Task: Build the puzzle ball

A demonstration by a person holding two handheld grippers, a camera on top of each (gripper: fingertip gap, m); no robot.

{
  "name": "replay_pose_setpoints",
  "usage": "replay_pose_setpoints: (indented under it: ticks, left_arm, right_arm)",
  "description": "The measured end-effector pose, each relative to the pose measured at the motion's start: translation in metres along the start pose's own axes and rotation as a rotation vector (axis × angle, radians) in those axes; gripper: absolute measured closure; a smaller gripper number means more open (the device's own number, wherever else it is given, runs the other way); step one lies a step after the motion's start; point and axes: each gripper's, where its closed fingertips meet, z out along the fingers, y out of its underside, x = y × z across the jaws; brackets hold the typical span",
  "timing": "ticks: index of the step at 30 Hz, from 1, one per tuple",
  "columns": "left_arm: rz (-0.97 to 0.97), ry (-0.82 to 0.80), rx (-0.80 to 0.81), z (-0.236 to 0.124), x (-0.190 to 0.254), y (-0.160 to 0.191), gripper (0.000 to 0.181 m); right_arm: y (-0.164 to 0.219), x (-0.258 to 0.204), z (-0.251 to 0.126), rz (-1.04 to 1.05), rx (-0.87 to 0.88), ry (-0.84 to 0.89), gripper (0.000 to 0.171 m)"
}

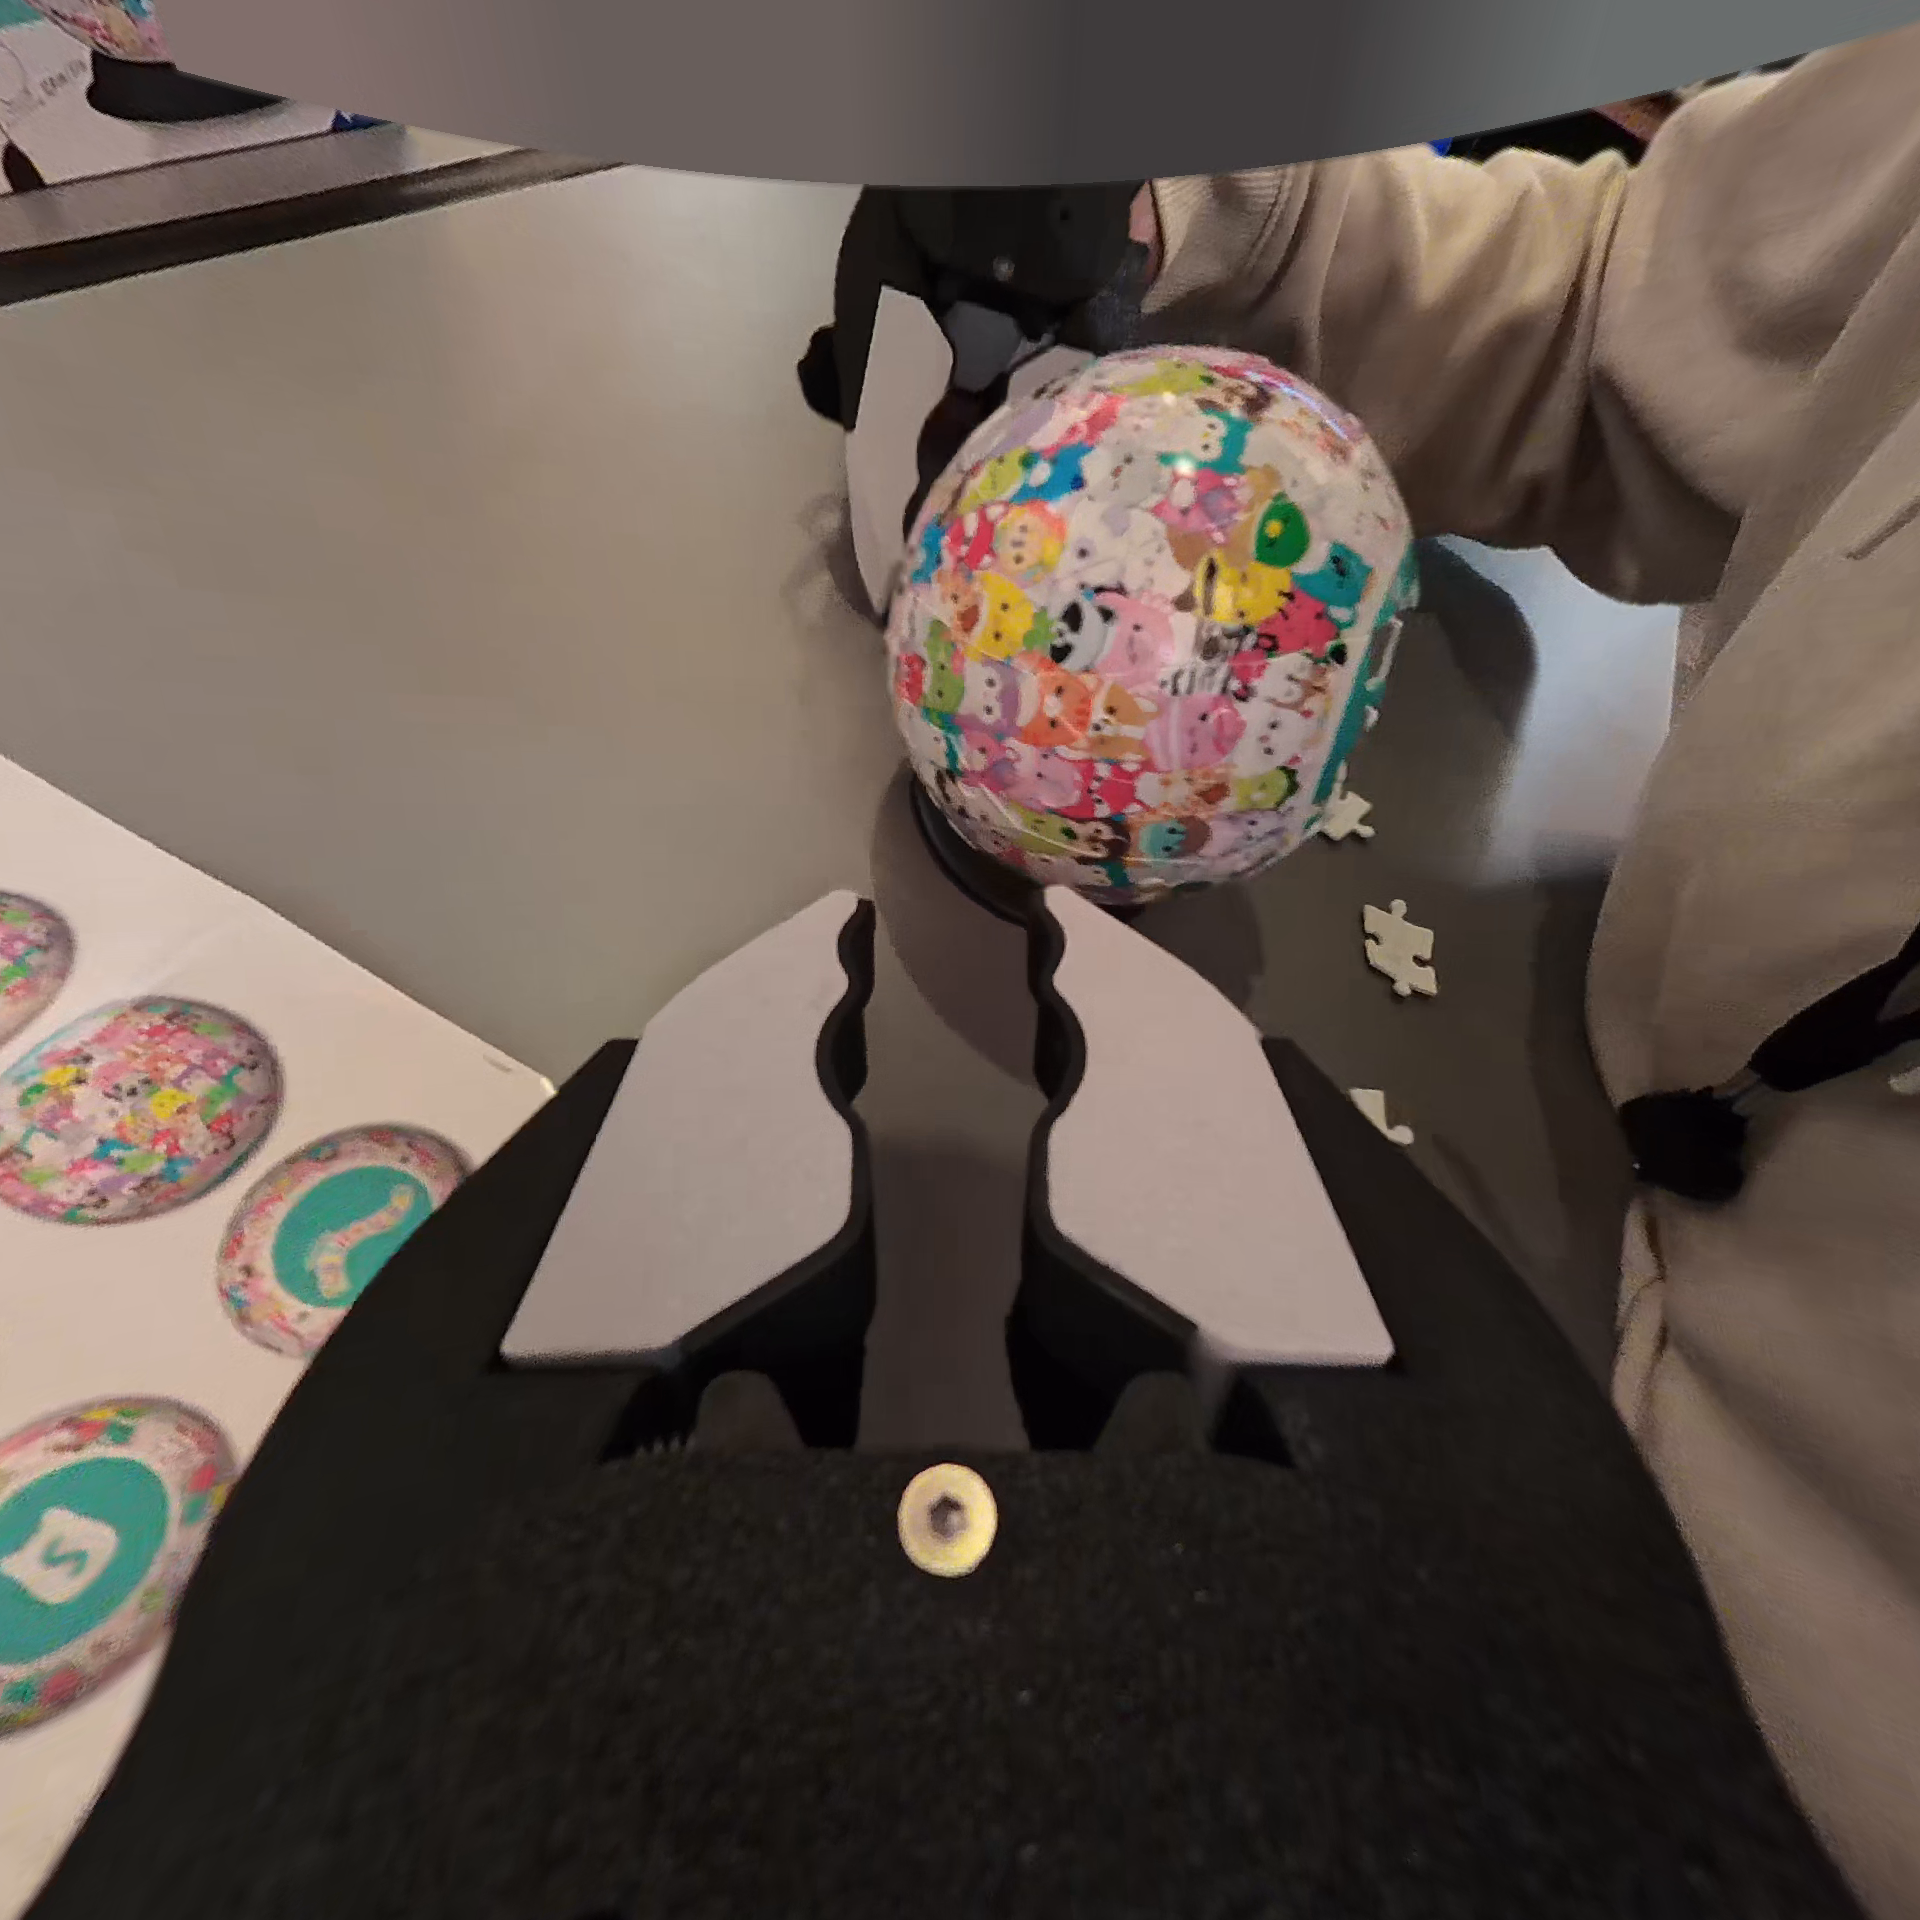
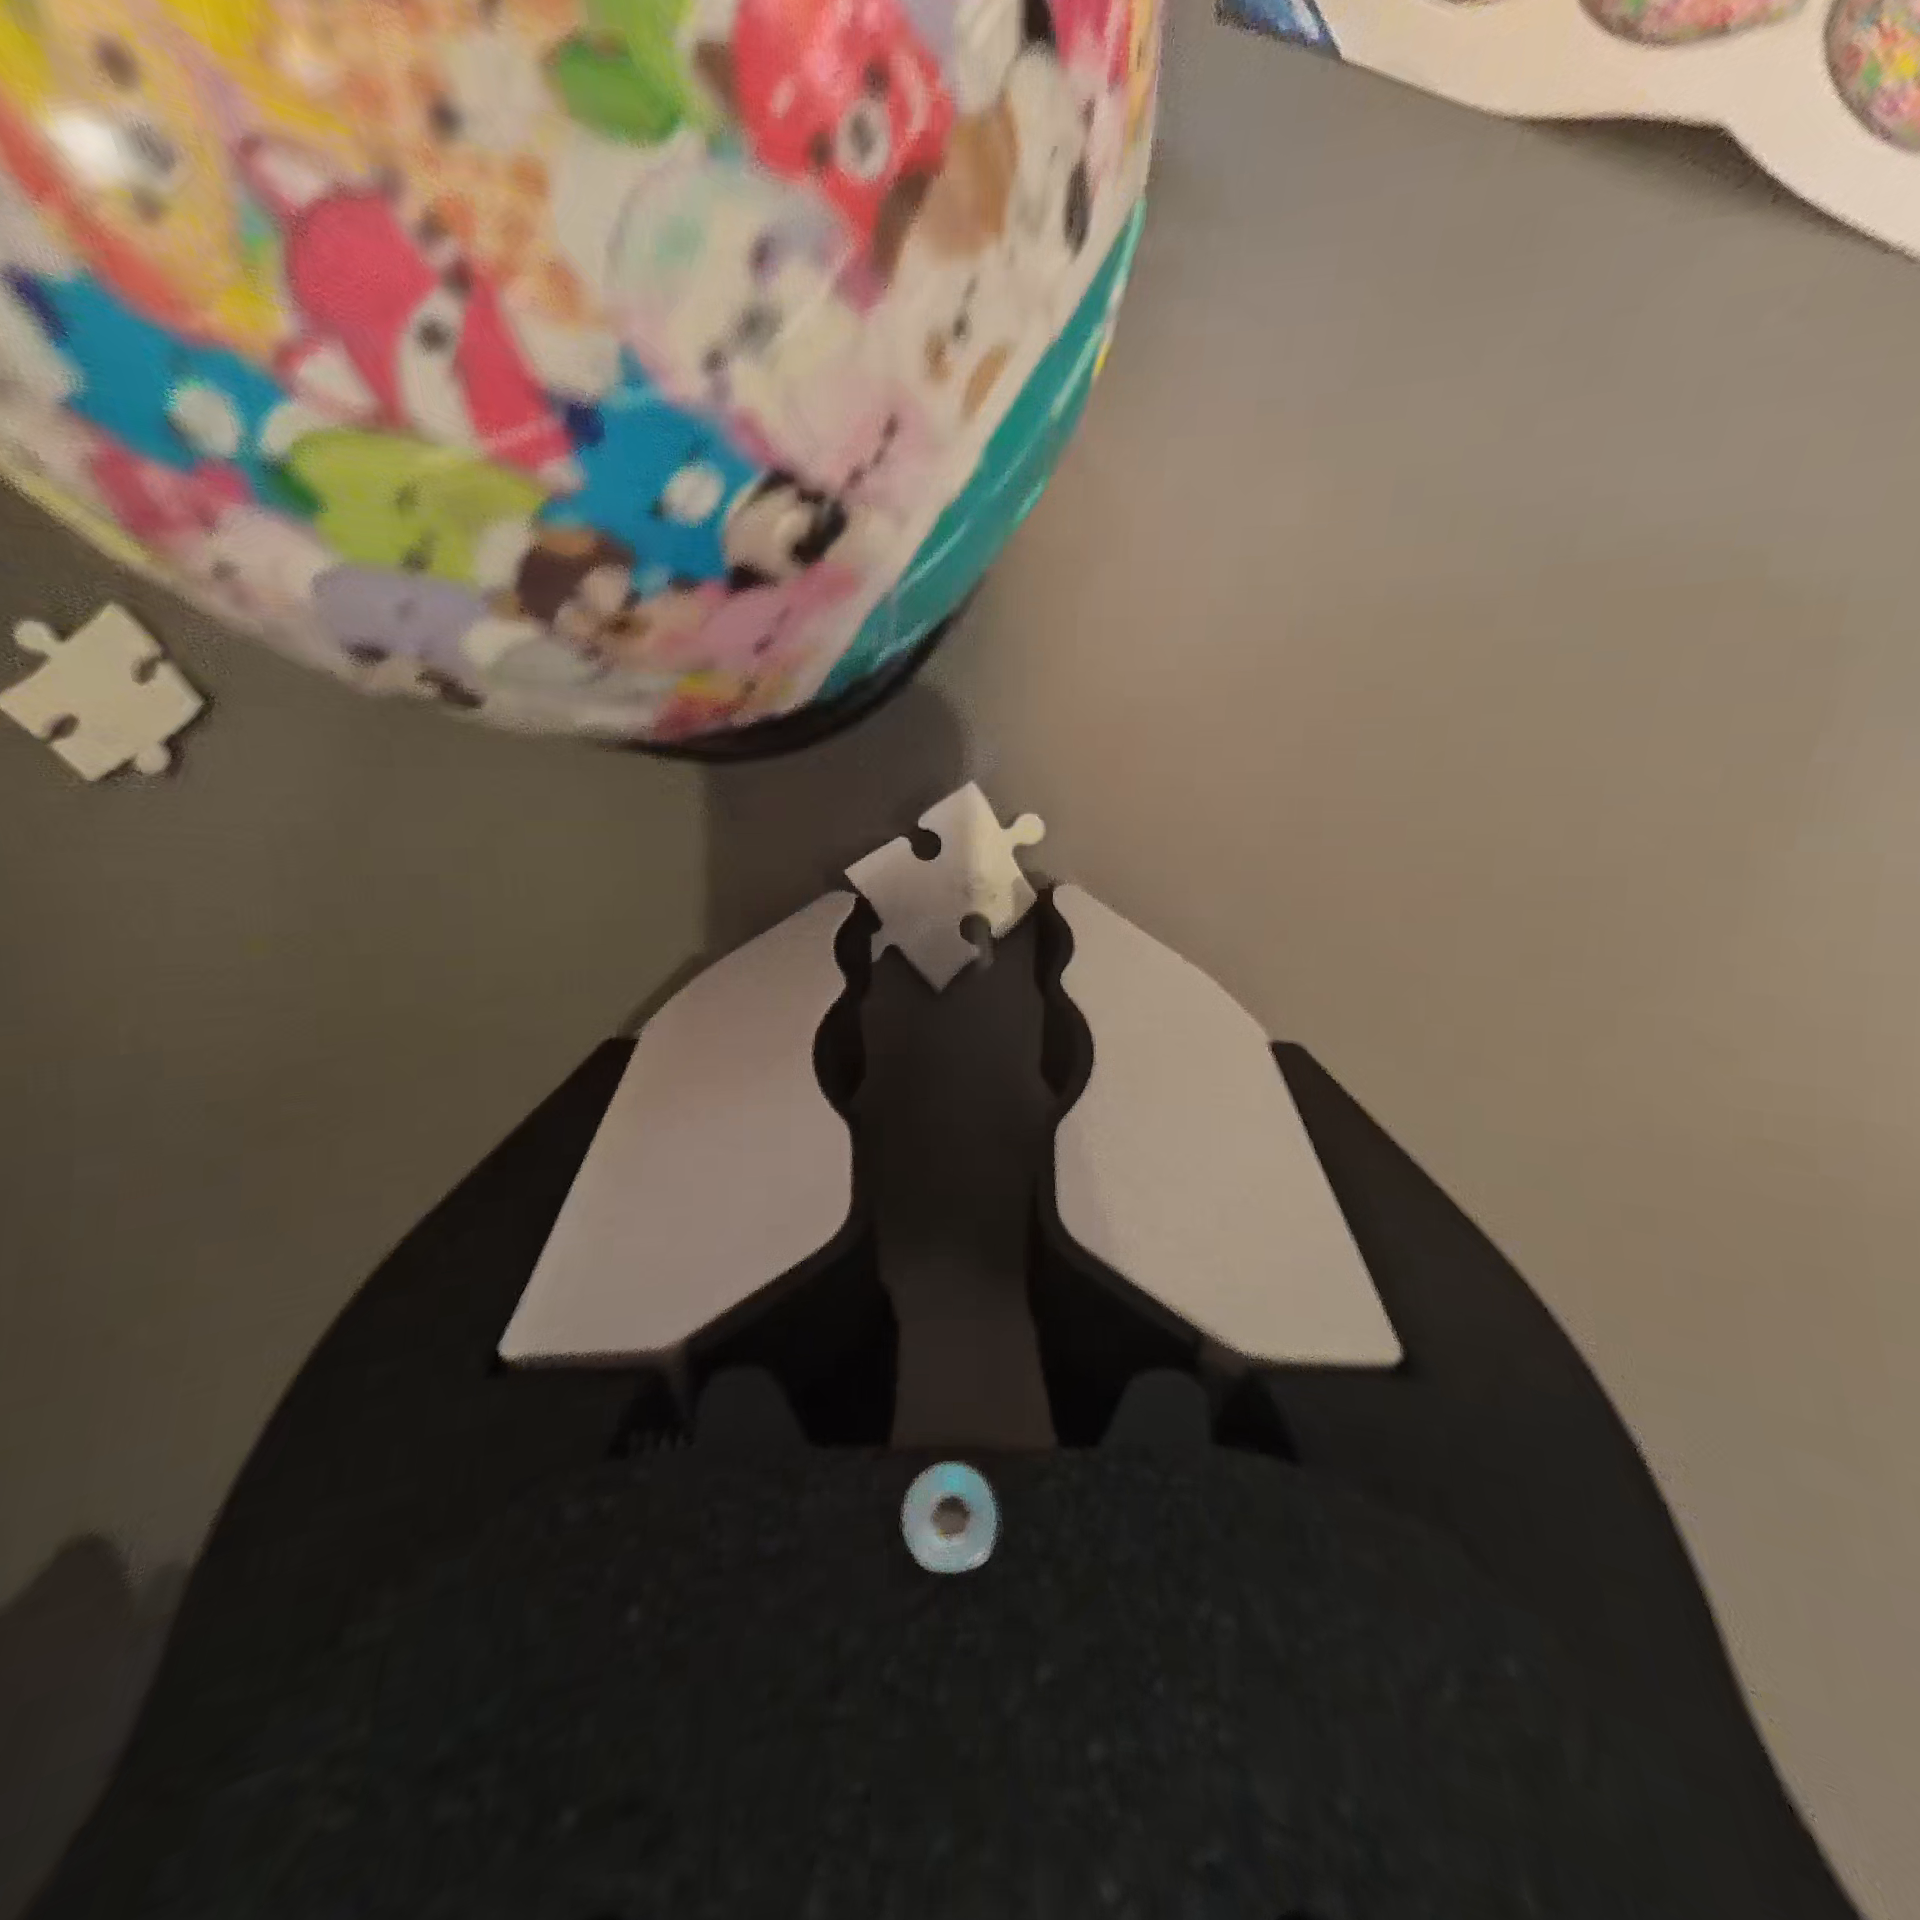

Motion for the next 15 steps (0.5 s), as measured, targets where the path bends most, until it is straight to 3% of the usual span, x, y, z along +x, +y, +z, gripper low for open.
replay_pose_setpoints:
  ticks: [8, 12, 15]
  left_arm:
    - [-0.029, -0.022, -0.056, -0.003, 0.046, 0.027, 0.154]
    - [-0.018, -0.021, -0.08, 0.003, 0.076, 0.044, 0.154]
    - [-0.011, -0.029, -0.088, 0.009, 0.095, 0.055, 0.155]
  right_arm:
    - [0.019, -0.072, -0.031, 0.241, -0.024, 0.147, 0.144]
    - [0.005, -0.123, -0.037, 0.414, 0.075, 0.233, 0.144]
    - [-0.019, -0.158, -0.02, 0.507, 0.167, 0.27, 0.144]
